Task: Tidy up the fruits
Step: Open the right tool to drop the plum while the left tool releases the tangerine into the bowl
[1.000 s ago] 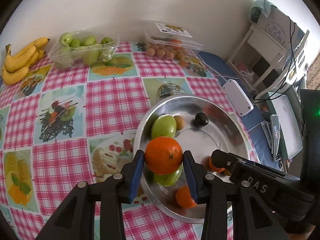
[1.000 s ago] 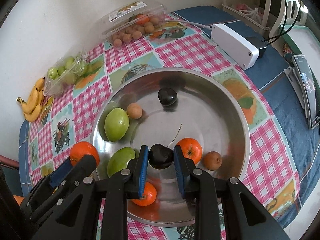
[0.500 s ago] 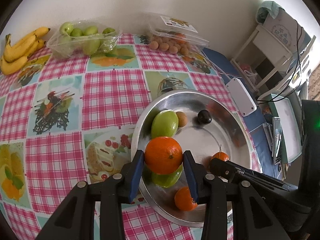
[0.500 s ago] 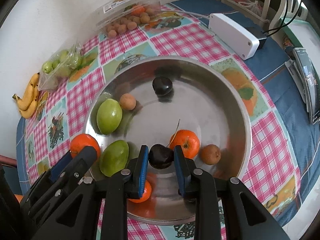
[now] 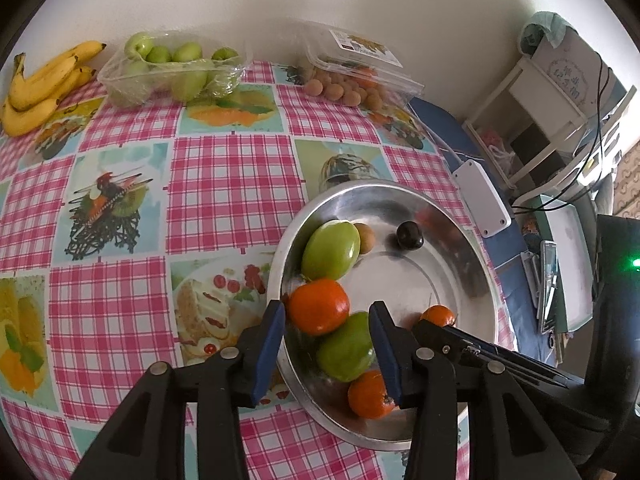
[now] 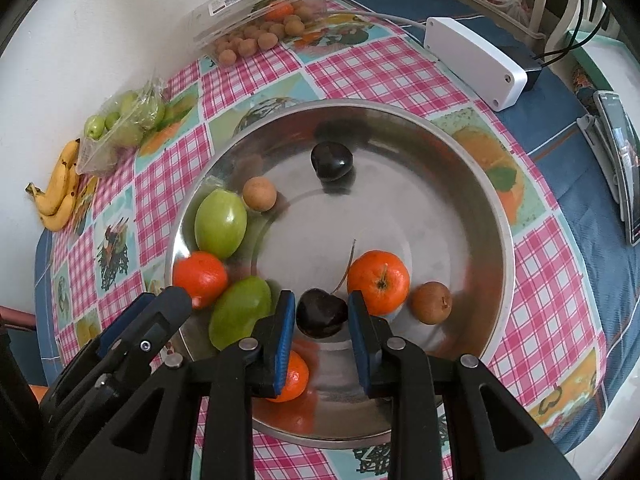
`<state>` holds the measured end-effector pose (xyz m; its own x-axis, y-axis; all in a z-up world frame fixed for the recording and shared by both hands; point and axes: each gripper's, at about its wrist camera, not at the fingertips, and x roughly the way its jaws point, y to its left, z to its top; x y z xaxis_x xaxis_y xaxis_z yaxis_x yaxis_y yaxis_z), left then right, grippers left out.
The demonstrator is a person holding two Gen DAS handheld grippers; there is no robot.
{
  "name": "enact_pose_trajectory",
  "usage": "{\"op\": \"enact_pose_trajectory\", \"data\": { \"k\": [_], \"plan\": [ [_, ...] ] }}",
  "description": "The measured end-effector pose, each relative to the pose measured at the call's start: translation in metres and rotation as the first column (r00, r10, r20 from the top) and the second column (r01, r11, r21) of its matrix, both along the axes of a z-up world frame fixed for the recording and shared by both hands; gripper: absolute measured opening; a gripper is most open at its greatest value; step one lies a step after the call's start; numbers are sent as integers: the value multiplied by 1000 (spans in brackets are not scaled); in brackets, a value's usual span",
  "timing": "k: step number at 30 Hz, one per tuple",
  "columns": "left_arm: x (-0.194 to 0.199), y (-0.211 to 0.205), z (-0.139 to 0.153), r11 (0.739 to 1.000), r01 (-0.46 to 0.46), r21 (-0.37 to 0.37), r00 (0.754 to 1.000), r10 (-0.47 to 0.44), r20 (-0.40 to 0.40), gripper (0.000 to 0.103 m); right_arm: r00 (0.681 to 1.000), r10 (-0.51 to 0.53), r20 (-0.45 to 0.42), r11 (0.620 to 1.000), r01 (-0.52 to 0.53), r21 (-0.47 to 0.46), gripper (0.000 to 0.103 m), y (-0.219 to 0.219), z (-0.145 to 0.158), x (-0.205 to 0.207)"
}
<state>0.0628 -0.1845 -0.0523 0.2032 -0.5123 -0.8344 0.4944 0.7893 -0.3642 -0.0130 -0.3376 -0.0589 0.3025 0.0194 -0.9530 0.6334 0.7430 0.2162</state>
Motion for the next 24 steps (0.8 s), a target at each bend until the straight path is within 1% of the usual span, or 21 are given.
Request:
{"op": "enact_pose_trajectory", "data": {
  "k": [3, 5, 7, 11, 13, 14, 15, 16, 17, 19, 22, 23, 24],
  "plan": [
    [1, 3, 3, 1000, -9, 1, 1000, 9, -5, 48, 1000, -1, 11, 1000, 1, -4, 28, -1, 3, 1],
    [1, 5, 5, 1000, -20, 16, 1000, 20, -4, 48, 1000, -2, 18, 1000, 2, -6, 29, -2, 5, -1],
    [3, 9, 6, 998, -40, 58, 999, 40, 4, 49, 1000, 0, 28, 1000, 1, -15, 29, -2, 9, -1],
    [8, 21, 4, 984, -97, 149, 995, 94, 29, 54, 999, 12, 33, 999, -11, -30, 29, -1, 11, 1],
    [12, 27, 0, 973, -129, 189, 992, 126, 28, 60, 999, 24, 25, 999, -23, -44, 29, 2, 10, 3],
    [14, 31, -3, 967, -145, 210, 989, 143, 25, 63, 999, 31, 21, 998, -30, -51, 32, 3, 10, 5],
    [17, 35, -7, 958, -166, 236, 986, 165, 22, 69, 999, 39, 15, 998, -38, -59, 36, 4, 9, 6],
    [19, 39, -10, 948, -186, 257, 982, 186, 22, 74, 999, 46, 11, 997, -45, -68, 47, 5, 9, 7],
    [21, 43, -12, 942, -201, 271, 979, 203, 22, 78, 998, 55, 5, 995, -54, -81, 54, 7, 8, 9],
    [25, 50, -17, 927, -235, 292, 970, 241, 14, 92, 998, 68, -3, 992, -68, -102, 54, 9, 8, 11],
    [30, 62, -23, 912, -275, 306, 957, 290, -4, 103, 997, 80, -12, 991, -81, -106, 55, 10, 6, 12],
    [30, 63, -24, 908, -280, 312, 955, 295, -1, 103, 996, 86, -19, 990, -88, -107, 56, 11, 4, 13],
    [30, 65, -25, 903, -286, 320, 954, 301, 5, 103, 996, 90, -25, 990, -93, -110, 62, 11, 4, 14]
  ]
}}
